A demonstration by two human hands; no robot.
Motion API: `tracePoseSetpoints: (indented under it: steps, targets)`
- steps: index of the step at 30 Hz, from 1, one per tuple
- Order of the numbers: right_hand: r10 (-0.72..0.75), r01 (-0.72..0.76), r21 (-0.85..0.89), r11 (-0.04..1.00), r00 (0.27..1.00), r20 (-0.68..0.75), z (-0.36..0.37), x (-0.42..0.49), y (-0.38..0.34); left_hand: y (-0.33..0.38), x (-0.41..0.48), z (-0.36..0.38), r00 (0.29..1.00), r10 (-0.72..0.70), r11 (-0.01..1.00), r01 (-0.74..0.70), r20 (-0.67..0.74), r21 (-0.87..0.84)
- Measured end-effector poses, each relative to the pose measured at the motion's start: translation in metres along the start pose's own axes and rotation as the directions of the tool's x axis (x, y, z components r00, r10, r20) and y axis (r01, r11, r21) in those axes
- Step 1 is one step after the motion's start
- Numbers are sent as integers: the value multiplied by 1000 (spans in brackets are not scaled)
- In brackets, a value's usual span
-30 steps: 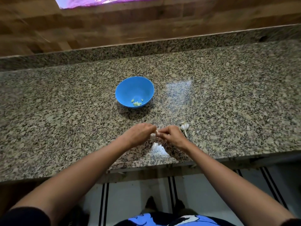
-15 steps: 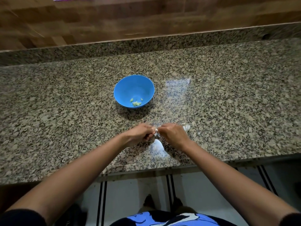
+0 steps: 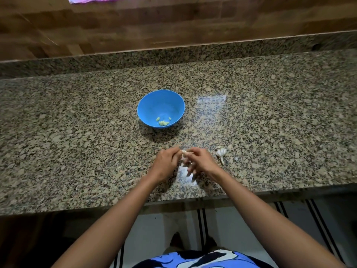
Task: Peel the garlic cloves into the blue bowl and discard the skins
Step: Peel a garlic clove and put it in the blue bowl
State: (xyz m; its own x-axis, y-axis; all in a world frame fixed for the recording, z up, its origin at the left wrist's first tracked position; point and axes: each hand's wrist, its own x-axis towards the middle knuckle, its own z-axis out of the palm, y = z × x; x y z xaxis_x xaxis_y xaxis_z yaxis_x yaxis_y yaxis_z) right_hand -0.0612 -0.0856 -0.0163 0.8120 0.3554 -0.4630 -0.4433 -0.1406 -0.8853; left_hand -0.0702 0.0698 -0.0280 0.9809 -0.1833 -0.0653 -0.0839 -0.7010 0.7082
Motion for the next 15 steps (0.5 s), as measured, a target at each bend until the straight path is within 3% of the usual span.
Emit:
tracePoseSetpoints:
  steps: [3, 6, 9, 15]
  targets:
    - [-63, 61, -51, 997, 996, -56, -1, -3, 6, 3, -7, 9, 998, -40, 999, 41, 55, -12]
    - [-22, 11, -115, 993, 996, -91, -3, -3, 10, 0, -14, 13, 996, -86, 995, 84, -24, -43]
    - [-1, -6, -83, 997, 996, -84, -3, -3, 13, 1, -18, 13, 980, -145, 976, 119, -136, -182]
    - [2, -19, -159, 987, 994, -107, -5, -8, 15, 10, -19, 11, 984, -125, 979, 102, -126, -177]
